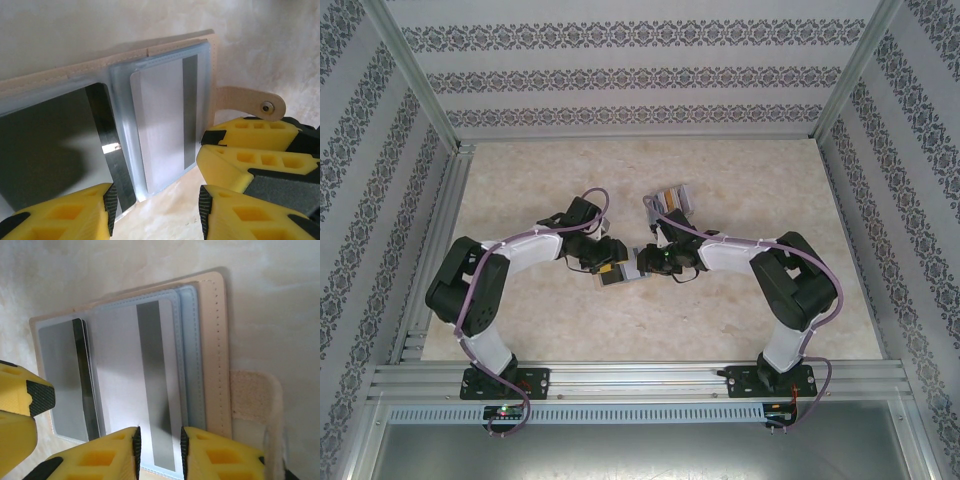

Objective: Put the credit cards into the card holder

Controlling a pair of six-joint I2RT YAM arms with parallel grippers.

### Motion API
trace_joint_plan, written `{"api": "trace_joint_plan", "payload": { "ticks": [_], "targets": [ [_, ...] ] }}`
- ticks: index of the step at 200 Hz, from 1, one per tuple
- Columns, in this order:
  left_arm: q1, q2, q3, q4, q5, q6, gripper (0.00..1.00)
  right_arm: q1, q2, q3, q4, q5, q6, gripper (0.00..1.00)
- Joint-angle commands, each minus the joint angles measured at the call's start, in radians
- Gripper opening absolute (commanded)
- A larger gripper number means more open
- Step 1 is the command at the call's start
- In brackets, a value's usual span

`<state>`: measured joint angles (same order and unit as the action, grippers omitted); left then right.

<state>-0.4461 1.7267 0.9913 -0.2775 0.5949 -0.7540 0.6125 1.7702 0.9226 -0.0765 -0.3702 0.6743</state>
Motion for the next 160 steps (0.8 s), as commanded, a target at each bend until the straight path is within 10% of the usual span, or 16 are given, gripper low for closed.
{"api": "trace_joint_plan", "payload": {
  "ticks": [1, 160],
  "targets": [
    [-0.013, 0.021, 0.04, 0.04, 0.006, -0.013, 0.49, -0.003, 0.003, 0.004, -0.016, 0.053, -0.031, 0.31],
    [-0.022, 0.117, 0.061, 0.083, 0.023, -0.022, 0.49, 0.009, 0.019, 0.039, 0.019, -0.033, 0.0, 0.31]
  ]
}}
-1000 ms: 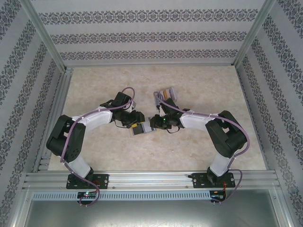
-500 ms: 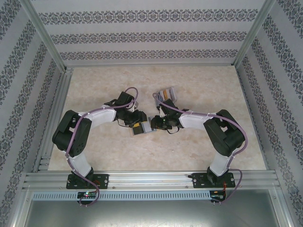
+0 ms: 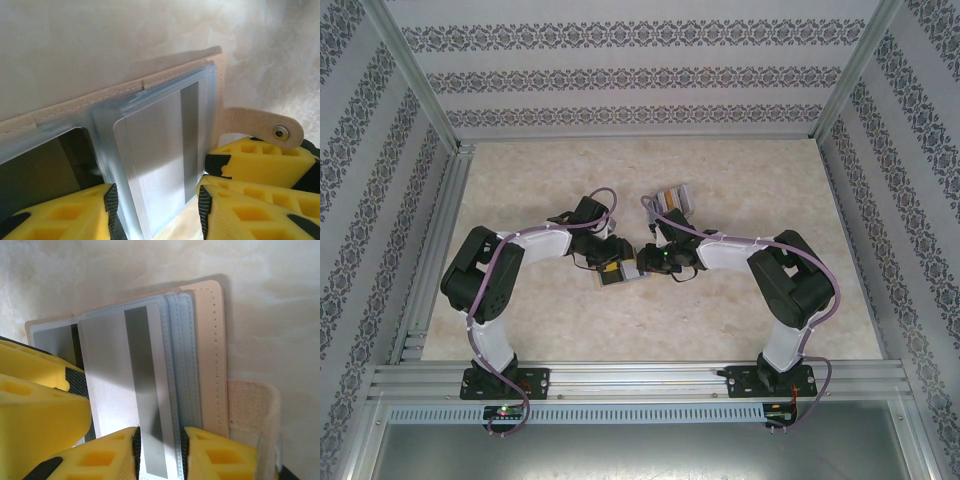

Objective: Put the credit cards into the card holder

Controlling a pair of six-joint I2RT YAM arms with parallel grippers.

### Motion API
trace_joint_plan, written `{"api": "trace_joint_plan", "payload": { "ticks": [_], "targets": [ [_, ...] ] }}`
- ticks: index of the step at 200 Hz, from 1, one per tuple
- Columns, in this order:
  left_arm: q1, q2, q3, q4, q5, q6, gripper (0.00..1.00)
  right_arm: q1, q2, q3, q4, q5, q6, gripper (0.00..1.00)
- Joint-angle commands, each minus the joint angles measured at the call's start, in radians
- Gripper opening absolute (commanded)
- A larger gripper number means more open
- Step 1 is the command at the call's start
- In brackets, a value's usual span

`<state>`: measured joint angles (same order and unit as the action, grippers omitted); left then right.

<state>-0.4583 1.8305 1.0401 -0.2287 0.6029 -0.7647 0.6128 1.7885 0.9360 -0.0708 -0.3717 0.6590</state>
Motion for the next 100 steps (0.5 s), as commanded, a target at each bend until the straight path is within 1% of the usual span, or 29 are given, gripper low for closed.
{"api": "trace_joint_plan", "payload": {
  "ticks": [1, 100],
  "targets": [
    [-0.011, 0.014, 0.011, 0.034, 0.016, -0.011, 0.49, 0.009, 0.0, 0.026, 0.015, -0.032, 0.016, 0.31],
    [-0.011, 0.021, 0.013, 0.037, 0.02, -0.012, 0.49, 0.016, -0.107, 0.015, 0.017, -0.037, 0.033, 0.31]
  ]
}}
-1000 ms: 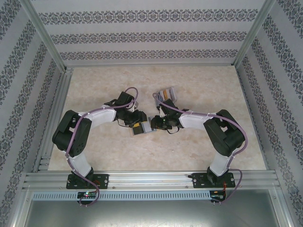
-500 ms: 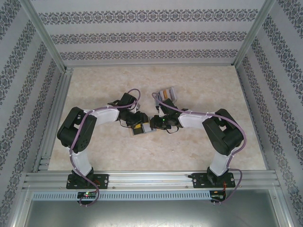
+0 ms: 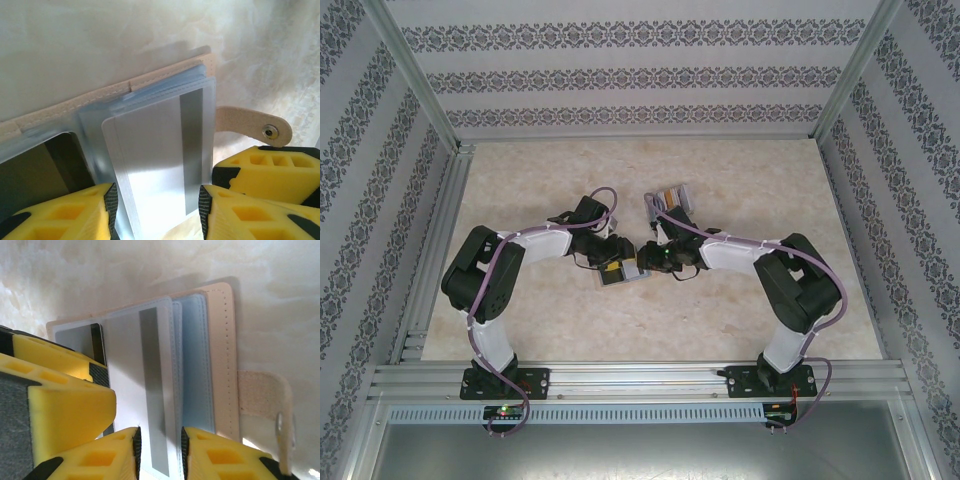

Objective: Put the credit cards into the card holder

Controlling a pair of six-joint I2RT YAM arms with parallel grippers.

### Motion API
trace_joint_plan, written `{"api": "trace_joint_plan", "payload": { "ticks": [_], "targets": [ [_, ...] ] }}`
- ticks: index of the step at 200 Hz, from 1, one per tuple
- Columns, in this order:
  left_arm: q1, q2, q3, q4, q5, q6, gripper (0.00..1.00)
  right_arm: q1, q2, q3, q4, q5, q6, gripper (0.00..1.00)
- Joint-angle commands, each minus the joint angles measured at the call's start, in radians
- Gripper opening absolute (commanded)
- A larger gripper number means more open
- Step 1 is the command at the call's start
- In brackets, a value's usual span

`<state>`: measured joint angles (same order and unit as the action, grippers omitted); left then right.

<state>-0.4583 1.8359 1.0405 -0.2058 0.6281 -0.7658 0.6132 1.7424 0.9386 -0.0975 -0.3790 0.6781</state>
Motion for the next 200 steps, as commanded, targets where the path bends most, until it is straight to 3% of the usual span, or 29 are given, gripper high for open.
{"api": "trace_joint_plan", "payload": {
  "ticks": [1, 81, 115, 200],
  "targets": [
    [-0.01, 0.016, 0.012, 0.014, -0.006, -0.011, 0.49, 0.016, -0.061, 0.012, 0.044, -0.03, 0.014, 0.31],
    [-0.011, 0.012, 0.013, 0.014, -0.01, -0.013, 0.49, 0.015, -0.062, -0.02, 0.17, -0.122, 0.081, 0.31],
    [-0.011, 0.005, 0.014, 0.017, -0.012, -0.014, 0.49, 0.009, -0.055, -0.058, 0.324, -0.196, 0.165, 0.3],
    [-0.016, -0.001, 0.003, 0.028, -0.013, -0.022, 0.49, 0.009, -0.068, -0.075, 0.449, -0.241, 0.241, 0.3]
  ]
}}
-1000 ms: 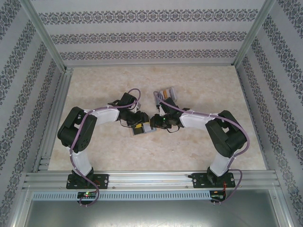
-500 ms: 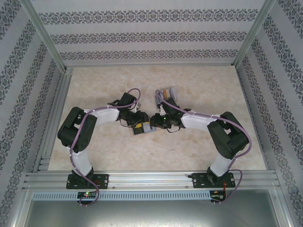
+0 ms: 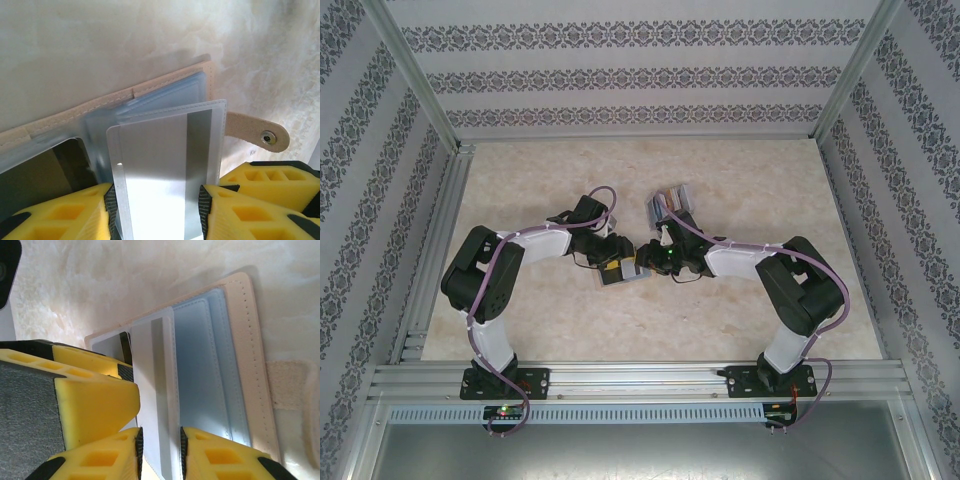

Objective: Put the credit cards into the card holder

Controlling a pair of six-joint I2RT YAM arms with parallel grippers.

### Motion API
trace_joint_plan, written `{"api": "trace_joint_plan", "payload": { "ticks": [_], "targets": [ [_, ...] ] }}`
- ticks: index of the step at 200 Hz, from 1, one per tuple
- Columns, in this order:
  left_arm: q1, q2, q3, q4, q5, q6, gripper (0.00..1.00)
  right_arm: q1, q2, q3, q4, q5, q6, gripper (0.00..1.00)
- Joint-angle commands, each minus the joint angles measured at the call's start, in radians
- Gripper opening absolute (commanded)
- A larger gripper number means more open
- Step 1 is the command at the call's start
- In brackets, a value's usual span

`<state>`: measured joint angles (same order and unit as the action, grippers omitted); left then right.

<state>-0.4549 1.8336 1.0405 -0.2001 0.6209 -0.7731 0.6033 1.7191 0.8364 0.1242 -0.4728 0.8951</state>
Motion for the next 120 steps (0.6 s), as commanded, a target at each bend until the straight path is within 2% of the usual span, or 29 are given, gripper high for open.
{"api": "trace_joint_plan", "payload": {
  "ticks": [1, 55, 120],
  "targets": [
    [-0.02, 0.001, 0.003, 0.022, -0.006, -0.015, 0.49, 0.019, -0.045, 0.027, 0.227, -0.148, 0.024, 0.3],
    [-0.02, -0.02, 0.011, 0.006, -0.014, -0.012, 0.49, 0.026, -0.047, 0.019, 0.319, -0.193, 0.068, 0.3],
    [-0.02, -0.057, 0.002, -0.02, -0.046, -0.007, 0.49, 0.025, -0.075, 0.004, 0.303, -0.187, 0.052, 0.3]
  ]
}}
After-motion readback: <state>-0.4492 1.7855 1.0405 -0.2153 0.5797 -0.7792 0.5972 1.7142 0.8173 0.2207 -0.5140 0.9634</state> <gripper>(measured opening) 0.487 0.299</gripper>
